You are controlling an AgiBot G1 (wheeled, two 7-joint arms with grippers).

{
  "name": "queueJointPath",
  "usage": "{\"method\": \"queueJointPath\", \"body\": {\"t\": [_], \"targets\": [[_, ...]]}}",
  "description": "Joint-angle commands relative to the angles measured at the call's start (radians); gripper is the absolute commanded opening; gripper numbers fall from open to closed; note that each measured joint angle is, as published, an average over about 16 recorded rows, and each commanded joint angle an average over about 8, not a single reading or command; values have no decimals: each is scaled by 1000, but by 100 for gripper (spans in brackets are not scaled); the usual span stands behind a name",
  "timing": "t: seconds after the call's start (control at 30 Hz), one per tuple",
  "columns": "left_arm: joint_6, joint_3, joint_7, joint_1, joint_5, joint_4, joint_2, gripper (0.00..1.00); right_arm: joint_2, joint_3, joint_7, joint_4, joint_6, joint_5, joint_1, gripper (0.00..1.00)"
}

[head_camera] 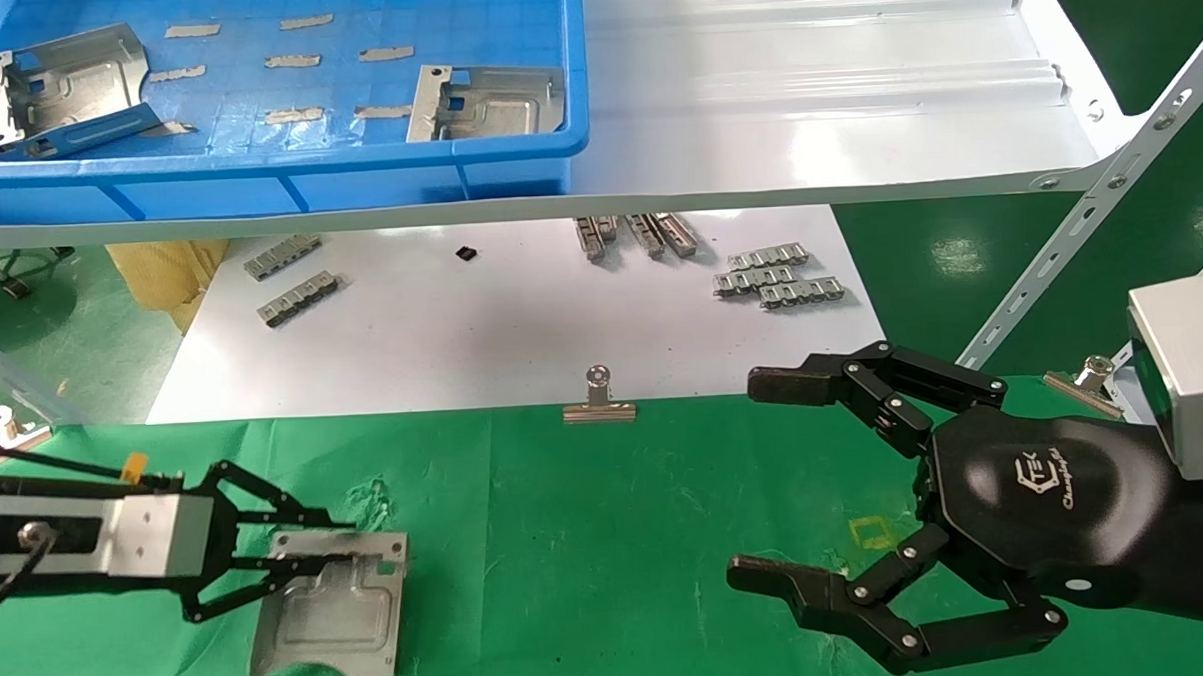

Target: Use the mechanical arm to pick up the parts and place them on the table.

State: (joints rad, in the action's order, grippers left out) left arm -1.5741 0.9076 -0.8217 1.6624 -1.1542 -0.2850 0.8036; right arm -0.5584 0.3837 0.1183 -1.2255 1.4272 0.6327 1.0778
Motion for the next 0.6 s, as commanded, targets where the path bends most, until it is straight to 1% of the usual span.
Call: {"method": "queueJointPath", "body": {"t": [0.03, 0.13, 0.23, 0.5, 0.6], "targets": [[8, 3, -17, 5, 5, 26, 7, 100, 0, 0, 0, 0, 0, 0, 0, 100], [4, 1, -29, 17, 13, 60, 16, 100, 0, 0, 0, 0, 0, 0, 0, 100], [-6, 0, -12, 24, 28, 86, 23, 100, 0, 0, 0, 0, 0, 0, 0, 100], [-23, -19, 150, 8, 118, 107, 18, 100, 0, 0, 0, 0, 0, 0, 0, 100], [-25, -22, 176, -8, 139, 103, 15, 100, 0, 0, 0, 0, 0, 0, 0, 100]]}}
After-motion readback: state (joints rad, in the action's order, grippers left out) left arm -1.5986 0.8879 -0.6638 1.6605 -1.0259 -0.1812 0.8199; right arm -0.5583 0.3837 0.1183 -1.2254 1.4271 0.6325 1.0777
